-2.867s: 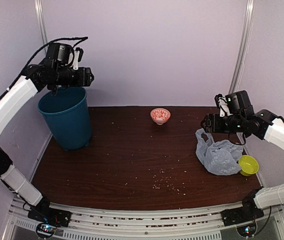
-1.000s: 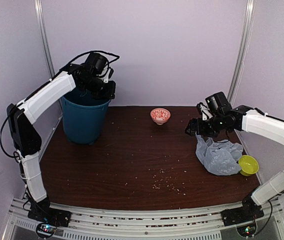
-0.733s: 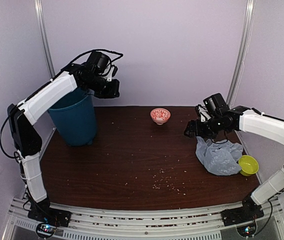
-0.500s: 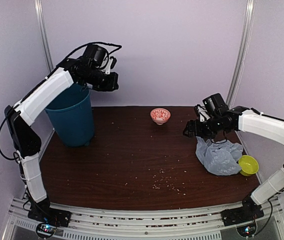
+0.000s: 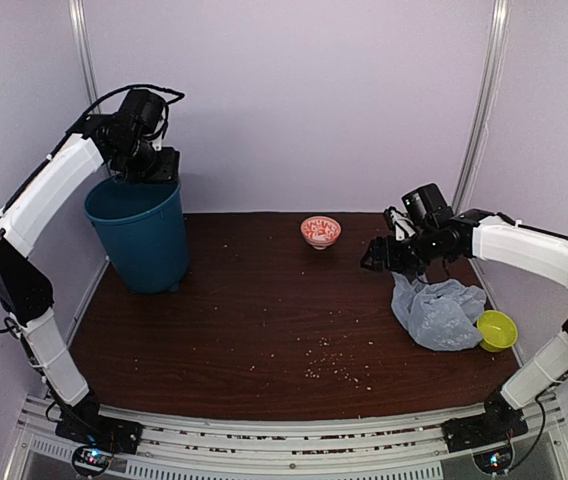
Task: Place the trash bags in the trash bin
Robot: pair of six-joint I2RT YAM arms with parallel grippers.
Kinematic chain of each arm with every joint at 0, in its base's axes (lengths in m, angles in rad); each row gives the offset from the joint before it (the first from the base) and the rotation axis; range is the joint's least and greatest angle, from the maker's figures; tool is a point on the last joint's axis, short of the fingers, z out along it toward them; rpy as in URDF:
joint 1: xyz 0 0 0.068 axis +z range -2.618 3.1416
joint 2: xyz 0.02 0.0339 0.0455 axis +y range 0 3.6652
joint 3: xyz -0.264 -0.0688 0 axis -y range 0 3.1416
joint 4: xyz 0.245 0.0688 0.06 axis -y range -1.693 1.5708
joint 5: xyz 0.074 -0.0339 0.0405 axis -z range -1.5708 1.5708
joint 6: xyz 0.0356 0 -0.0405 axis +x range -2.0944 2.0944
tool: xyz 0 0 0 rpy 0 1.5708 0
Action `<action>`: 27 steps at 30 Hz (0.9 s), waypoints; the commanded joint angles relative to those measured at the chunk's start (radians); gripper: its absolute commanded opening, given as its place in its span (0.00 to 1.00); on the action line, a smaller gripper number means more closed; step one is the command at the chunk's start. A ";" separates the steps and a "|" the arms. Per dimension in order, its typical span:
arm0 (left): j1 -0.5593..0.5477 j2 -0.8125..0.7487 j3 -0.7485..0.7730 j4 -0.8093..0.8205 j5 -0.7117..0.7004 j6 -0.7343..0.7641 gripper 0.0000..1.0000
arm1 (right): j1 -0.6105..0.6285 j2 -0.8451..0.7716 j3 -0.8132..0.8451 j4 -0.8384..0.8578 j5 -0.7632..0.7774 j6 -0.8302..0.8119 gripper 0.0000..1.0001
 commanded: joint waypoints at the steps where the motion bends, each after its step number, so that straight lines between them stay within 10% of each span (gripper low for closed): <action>1: -0.007 0.041 -0.022 -0.007 -0.006 0.018 0.63 | 0.005 0.031 0.025 0.011 -0.035 0.021 0.83; 9: 0.002 0.116 0.007 0.029 0.067 0.033 0.50 | 0.015 0.056 0.045 0.012 -0.044 0.031 0.82; 21: -0.051 0.171 0.061 0.136 0.329 0.051 0.01 | 0.015 0.028 0.010 0.024 -0.048 0.044 0.83; 27: -0.111 0.184 0.046 0.199 0.469 0.063 0.00 | 0.015 0.057 0.065 -0.001 0.004 0.036 0.82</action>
